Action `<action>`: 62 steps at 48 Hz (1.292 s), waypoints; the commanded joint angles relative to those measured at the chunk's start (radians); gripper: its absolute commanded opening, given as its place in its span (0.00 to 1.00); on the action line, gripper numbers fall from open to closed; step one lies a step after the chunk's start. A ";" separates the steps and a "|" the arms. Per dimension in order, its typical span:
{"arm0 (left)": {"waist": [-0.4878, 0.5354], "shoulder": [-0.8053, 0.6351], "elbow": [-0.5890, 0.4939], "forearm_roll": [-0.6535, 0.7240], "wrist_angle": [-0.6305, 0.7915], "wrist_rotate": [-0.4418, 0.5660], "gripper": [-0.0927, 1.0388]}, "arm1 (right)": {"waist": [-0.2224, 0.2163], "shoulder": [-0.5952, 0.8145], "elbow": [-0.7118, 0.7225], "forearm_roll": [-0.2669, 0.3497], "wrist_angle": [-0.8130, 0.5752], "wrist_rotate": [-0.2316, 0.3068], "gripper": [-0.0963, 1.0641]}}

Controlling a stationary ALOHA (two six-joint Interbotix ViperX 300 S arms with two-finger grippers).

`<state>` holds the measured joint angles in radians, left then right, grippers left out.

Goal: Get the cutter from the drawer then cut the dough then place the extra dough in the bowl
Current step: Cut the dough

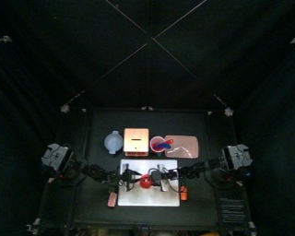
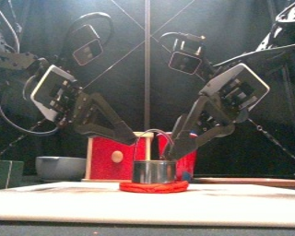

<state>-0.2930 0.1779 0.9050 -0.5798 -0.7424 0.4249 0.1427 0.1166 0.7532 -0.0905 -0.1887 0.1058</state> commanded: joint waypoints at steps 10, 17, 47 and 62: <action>-0.018 0.006 -0.008 -0.025 0.012 -0.005 0.63 | -0.006 -0.057 -0.123 -0.078 0.158 0.002 0.77; -0.023 0.018 -0.018 -0.054 0.046 -0.005 0.62 | -0.006 -0.052 -0.160 -0.103 0.227 0.005 0.77; -0.014 0.095 -0.066 -0.089 0.169 -0.002 0.62 | 0.002 -0.029 -0.201 -0.115 0.314 0.005 0.77; -0.014 0.097 -0.064 -0.089 0.173 -0.003 0.62 | 0.002 0.005 -0.247 -0.117 0.387 -0.002 0.77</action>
<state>-0.3083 0.2761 0.8452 -0.6657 -0.5752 0.4218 0.1442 0.1411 0.5323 -0.2071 0.1963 0.1058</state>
